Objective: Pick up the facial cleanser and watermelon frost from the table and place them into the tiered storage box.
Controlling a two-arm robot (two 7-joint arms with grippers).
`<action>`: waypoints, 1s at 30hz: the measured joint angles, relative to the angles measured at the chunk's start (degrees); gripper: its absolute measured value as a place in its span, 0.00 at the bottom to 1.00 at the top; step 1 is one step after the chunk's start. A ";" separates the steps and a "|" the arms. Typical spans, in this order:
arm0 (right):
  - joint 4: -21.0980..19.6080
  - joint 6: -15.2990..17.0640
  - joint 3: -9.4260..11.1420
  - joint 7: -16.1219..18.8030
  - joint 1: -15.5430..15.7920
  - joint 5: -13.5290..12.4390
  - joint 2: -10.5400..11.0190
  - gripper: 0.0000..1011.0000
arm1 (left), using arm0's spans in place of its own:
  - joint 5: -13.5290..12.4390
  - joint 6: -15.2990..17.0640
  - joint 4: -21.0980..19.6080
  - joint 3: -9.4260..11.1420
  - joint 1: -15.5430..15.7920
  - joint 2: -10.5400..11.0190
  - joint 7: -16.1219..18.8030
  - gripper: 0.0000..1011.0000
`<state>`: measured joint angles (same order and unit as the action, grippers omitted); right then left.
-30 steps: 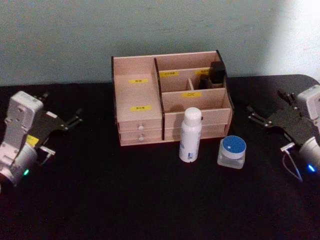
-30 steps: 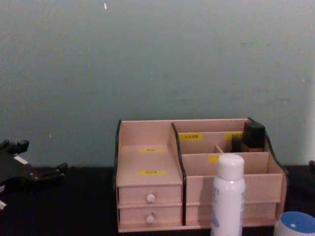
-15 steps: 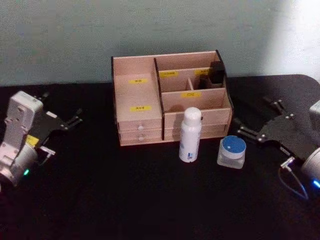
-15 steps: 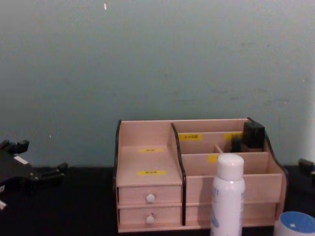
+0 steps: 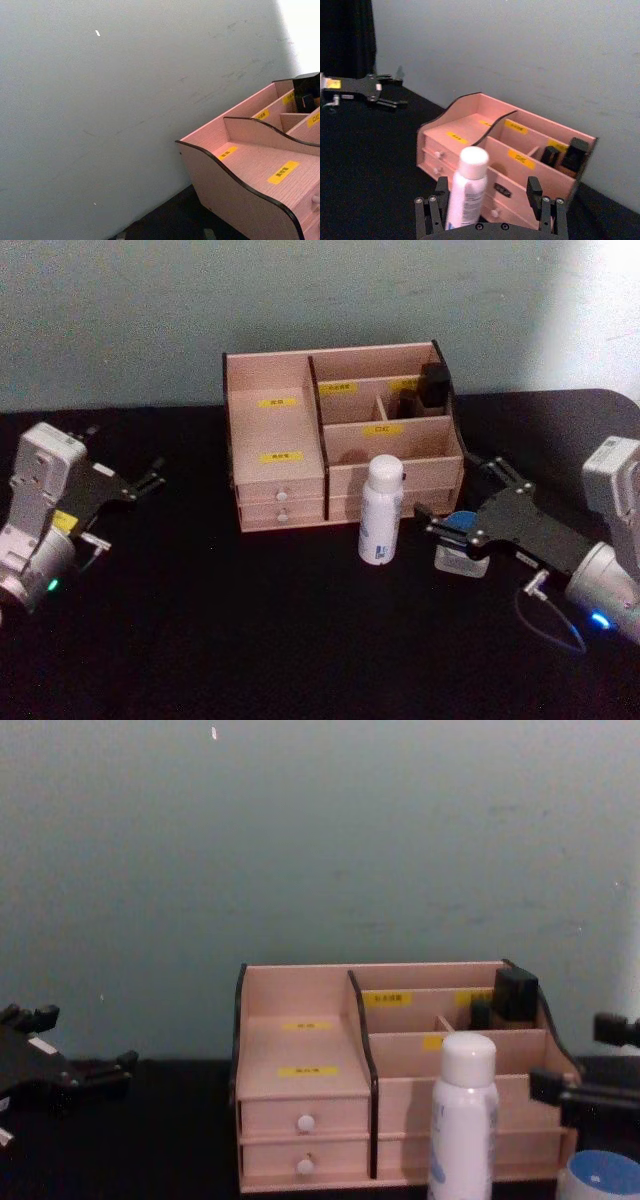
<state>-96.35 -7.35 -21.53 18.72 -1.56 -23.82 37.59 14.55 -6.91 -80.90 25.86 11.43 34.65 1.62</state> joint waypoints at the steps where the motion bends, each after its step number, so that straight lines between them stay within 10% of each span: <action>1: 0.30 0.31 -0.25 0.67 -0.24 -0.03 -0.38 0.99 | 0.00 0.00 0.00 0.00 0.00 0.00 0.00 0.99; 30: 8.90 3.36 -2.19 5.85 -4.60 3.46 -7.79 0.99 | 0.00 0.00 0.00 0.00 0.00 0.00 0.00 0.99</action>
<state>-87.45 -3.99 -23.72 24.57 -6.17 -20.36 29.80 14.55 -6.91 -80.90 25.86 11.43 34.65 1.62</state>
